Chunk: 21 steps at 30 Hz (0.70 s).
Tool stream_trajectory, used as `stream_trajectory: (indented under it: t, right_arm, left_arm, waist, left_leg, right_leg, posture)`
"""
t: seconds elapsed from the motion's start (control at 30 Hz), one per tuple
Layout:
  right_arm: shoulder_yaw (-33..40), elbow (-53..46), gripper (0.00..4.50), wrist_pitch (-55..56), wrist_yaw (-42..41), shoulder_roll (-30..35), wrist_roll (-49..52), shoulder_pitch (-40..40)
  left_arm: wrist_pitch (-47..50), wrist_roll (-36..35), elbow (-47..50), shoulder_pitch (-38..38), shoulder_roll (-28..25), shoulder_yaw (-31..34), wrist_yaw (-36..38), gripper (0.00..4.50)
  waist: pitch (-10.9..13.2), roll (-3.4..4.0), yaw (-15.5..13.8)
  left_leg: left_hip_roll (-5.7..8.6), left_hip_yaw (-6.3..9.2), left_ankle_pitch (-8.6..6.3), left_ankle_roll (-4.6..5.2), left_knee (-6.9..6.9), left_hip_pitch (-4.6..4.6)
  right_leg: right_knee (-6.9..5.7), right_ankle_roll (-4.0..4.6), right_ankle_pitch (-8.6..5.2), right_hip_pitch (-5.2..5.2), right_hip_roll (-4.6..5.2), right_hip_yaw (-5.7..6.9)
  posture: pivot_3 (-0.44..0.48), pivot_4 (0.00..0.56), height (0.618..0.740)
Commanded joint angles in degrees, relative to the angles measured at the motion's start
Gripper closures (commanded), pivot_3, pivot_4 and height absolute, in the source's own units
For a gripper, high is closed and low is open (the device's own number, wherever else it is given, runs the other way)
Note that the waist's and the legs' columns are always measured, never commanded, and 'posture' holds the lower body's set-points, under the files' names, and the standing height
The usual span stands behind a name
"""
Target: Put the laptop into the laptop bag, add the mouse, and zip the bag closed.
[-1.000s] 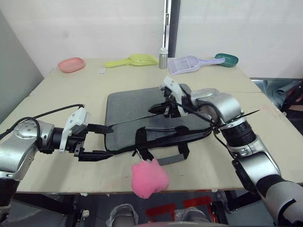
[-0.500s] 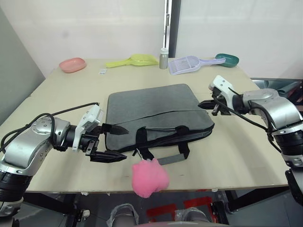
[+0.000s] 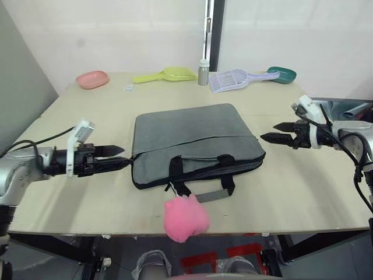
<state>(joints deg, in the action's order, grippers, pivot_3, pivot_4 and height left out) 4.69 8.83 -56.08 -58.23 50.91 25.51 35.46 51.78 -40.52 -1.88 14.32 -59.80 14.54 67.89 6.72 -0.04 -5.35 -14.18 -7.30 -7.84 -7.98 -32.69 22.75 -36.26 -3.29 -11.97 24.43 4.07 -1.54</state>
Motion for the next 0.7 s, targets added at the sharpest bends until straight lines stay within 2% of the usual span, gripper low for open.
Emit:
stream_trajectory:
  t: [0.03, 0.23, 0.53, 0.6, 0.7]
  right_arm:
    - [1.08, 2.82, 0.04, -0.98, -0.44, -0.84, 1.52, 1.44]
    - [-2.41, 11.12, 0.04, -1.42, 1.1, -4.78, -0.8, 5.24]
    - [-7.18, 17.9, 0.04, 2.05, -0.23, -6.13, -5.05, 7.29]
    - [-7.47, 18.09, 0.56, 2.38, -0.4, -6.65, -5.28, 7.29]
    - [-7.83, 15.64, 1.44, 2.11, -2.1, -6.45, -4.73, 5.96]
  left_arm:
    - [1.72, 1.49, -1.52, 1.34, -0.62, -0.52, -2.4, 0.0]
    - [10.51, -1.62, 0.26, 3.01, 6.19, -2.87, -8.58, 0.0]
    - [11.45, 1.99, -1.05, 5.17, 11.44, -8.0, -13.96, 0.0]
    - [12.21, 1.26, -1.8, 6.93, 13.96, -7.68, -15.34, 0.0]
    - [12.95, 1.08, -3.18, 9.48, 16.83, -6.44, -17.5, 0.81]
  waist:
    - [0.0, -0.01, -0.07]
    - [0.0, 0.01, -0.16]
    - [0.01, -0.01, -0.19]
    - [0.01, -0.01, -0.23]
    - [0.01, -0.01, -0.35]
  left_leg:
    - [0.0, 0.01, 0.0, 0.0, -0.01, 0.01]
    - [0.02, 0.03, 0.01, 0.03, -0.2, 0.07]
    - [0.02, 0.12, 0.01, 0.03, -0.24, 0.16]
    - [0.02, 0.13, 0.01, 0.03, -0.25, 0.16]
    - [0.03, 0.14, 0.02, 0.04, -0.33, 0.16]
  right_leg:
    - [0.0, 0.0, 0.0, 0.0, 0.0, 0.01]
    - [-0.09, 0.05, 0.03, -0.01, 0.05, 0.03]
    - [-0.09, 0.05, 0.03, 0.0, 0.05, 0.11]
    - [-0.11, 0.06, 0.03, -0.01, 0.05, 0.11]
    - [-0.17, 0.06, 0.04, -0.02, 0.06, 0.11]
  posture:
    - [0.0, 0.15, 0.74]
    - [0.0, 0.15, 0.74]
    - [0.0, 0.15, 0.74]
    - [0.0, 0.15, 0.74]
    - [0.0, 0.15, 0.74]
